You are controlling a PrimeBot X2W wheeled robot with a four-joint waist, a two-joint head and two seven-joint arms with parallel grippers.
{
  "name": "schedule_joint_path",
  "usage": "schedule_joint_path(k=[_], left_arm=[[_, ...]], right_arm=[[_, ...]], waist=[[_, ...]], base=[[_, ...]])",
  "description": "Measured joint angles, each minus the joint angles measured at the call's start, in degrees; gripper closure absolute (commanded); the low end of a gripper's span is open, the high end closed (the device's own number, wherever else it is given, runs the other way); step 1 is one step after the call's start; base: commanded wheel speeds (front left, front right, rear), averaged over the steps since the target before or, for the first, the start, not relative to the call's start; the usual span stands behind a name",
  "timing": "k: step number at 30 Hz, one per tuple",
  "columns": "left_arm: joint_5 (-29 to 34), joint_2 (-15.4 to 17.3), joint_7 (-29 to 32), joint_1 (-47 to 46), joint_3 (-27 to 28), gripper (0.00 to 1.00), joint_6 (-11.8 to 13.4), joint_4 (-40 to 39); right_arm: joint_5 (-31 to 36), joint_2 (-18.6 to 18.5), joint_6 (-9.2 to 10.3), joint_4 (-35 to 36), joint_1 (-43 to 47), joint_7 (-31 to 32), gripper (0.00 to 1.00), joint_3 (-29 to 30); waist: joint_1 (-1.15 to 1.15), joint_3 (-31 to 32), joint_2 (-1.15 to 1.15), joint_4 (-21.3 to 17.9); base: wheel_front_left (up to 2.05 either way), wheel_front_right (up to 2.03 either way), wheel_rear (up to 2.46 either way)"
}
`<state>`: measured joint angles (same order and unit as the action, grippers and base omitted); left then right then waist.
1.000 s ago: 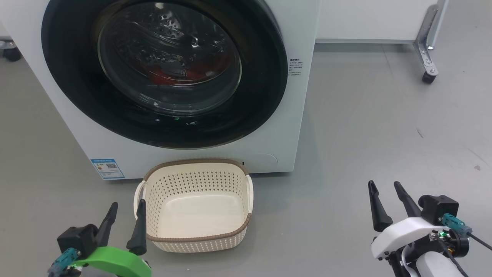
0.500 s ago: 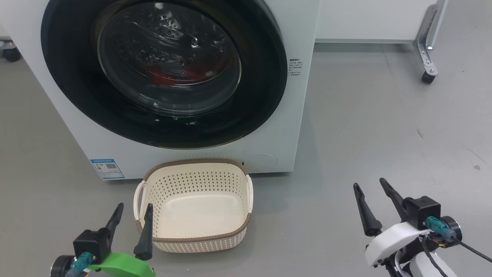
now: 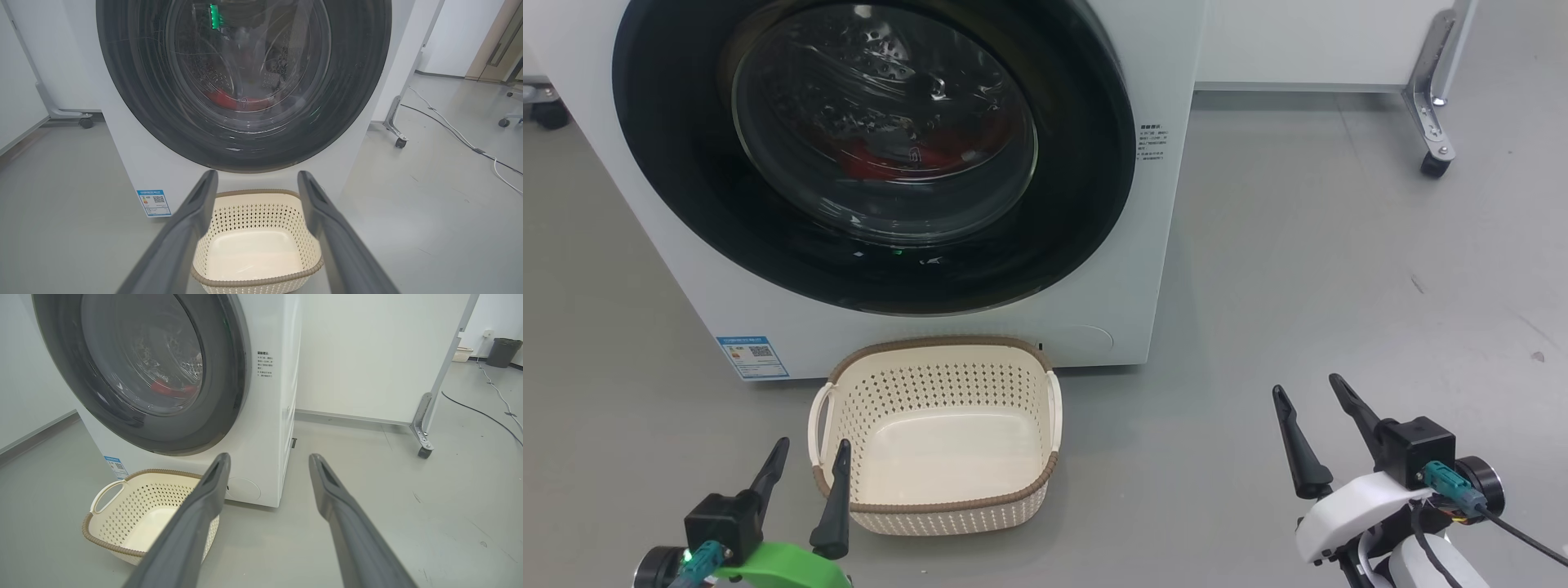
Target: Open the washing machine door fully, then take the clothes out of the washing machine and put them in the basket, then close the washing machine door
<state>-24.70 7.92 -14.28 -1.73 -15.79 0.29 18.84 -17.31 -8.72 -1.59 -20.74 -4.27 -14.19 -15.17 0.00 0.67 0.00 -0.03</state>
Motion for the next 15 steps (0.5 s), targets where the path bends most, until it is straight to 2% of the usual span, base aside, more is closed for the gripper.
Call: schedule_joint_path(k=[15], left_arm=[[-0.02,-0.24,0.0,-0.07,0.41,0.0,0.47,0.63]], right_arm=[[0.0,1.34,0.3,0.12,0.45,0.0,0.0,2.48]], waist=[[0.0,-0.17,0.0,0.22]], base=[[0.0,0.0,0.0]])
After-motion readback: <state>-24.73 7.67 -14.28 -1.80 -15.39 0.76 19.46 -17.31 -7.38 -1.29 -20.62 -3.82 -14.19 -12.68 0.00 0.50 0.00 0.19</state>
